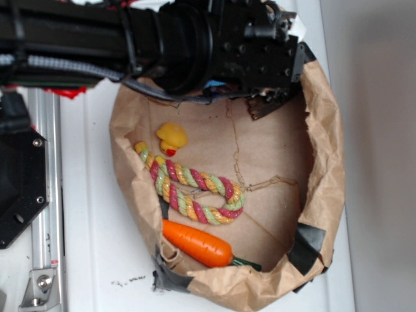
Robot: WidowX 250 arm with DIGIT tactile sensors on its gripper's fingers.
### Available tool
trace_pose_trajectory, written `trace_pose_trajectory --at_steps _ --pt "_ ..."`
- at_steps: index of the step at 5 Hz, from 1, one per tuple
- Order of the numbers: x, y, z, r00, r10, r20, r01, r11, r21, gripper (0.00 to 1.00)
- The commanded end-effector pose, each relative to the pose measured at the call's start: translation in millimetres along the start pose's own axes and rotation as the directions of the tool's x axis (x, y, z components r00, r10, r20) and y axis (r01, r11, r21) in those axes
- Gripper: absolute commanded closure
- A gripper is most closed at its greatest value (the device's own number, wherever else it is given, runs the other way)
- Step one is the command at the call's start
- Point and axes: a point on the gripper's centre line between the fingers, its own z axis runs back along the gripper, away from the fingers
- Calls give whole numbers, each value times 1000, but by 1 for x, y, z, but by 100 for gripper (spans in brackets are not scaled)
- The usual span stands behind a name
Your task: Grab the blue cloth.
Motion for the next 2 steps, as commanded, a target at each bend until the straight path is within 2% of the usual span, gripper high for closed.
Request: trace_pose_trajectory --at_steps 1,2 --pt "10 12 1 1000 18 -7 -18 1000 5 100" --pt "10 11 0 1000 13 -6 -13 1000 11 100"
